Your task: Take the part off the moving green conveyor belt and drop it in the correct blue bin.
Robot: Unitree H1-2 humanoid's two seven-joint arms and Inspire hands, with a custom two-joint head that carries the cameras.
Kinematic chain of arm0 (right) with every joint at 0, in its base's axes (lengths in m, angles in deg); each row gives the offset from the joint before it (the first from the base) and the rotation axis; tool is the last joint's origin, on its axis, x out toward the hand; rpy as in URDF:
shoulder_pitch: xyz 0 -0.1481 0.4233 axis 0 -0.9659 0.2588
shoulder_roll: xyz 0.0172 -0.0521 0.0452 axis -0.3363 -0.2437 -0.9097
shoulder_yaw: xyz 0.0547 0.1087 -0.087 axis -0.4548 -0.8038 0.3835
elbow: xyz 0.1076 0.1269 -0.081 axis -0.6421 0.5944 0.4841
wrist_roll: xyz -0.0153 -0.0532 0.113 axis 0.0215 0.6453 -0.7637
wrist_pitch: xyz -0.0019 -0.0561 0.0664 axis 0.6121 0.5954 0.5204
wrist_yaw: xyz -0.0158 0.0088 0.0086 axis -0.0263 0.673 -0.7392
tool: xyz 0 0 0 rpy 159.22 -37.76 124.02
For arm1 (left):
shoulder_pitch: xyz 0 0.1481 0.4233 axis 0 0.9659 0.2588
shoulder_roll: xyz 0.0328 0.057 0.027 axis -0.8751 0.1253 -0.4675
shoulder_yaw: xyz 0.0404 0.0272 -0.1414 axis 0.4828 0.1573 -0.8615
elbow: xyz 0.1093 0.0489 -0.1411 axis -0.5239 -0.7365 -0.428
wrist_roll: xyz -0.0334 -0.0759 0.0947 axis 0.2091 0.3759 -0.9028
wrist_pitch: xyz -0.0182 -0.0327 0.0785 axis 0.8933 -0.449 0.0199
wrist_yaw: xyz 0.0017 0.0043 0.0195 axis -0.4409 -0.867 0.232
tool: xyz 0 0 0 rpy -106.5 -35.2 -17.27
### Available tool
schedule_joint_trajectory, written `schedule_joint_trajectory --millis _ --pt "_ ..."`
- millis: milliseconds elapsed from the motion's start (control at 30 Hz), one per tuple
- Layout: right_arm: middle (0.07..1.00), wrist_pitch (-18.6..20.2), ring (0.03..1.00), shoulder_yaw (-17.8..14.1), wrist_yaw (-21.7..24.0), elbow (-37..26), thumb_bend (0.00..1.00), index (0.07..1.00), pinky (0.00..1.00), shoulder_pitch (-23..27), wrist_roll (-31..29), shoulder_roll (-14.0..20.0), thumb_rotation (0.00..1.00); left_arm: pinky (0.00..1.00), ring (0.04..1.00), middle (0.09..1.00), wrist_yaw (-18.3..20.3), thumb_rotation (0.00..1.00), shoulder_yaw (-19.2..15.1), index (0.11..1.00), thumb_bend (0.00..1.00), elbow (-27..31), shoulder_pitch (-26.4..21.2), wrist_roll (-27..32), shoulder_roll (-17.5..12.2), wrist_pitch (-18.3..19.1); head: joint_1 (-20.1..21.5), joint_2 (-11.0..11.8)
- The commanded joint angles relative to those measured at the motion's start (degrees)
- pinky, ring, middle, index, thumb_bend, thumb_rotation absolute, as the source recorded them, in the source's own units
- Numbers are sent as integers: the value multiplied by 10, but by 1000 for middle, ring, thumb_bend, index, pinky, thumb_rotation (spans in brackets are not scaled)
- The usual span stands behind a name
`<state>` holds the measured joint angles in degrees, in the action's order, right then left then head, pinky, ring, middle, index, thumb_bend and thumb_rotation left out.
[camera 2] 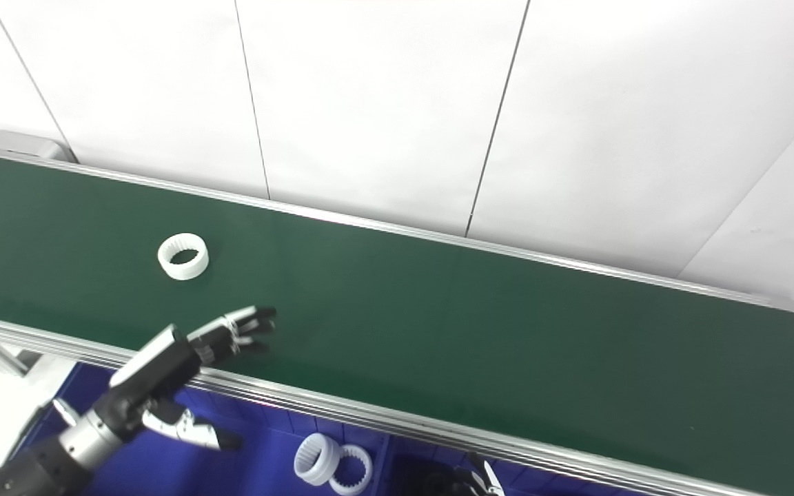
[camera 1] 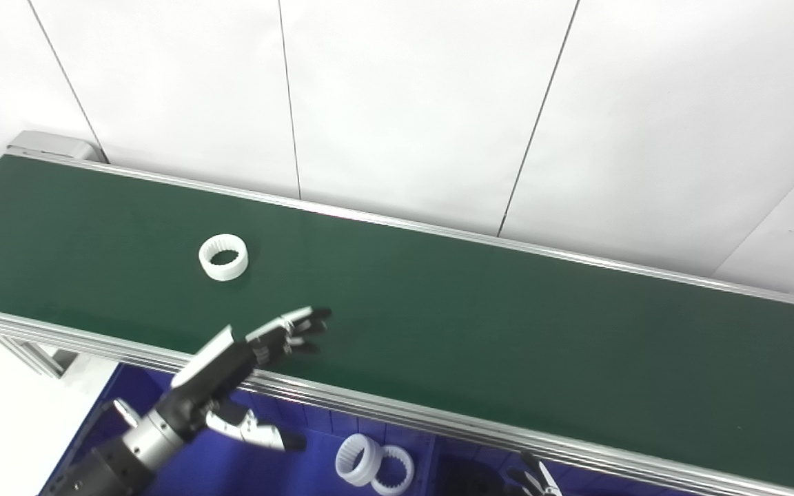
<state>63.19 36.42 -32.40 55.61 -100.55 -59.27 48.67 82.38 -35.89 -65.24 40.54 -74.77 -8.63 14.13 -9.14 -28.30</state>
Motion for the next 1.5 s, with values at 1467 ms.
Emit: schedule_joint_trajectory --millis 1467 --pt "782 -36 719 78 -107 23 830 852 557 50 -18 61 407 959 960 980 -265 399 135 908 753 -272 -342 -505 -39 129 18 -6"
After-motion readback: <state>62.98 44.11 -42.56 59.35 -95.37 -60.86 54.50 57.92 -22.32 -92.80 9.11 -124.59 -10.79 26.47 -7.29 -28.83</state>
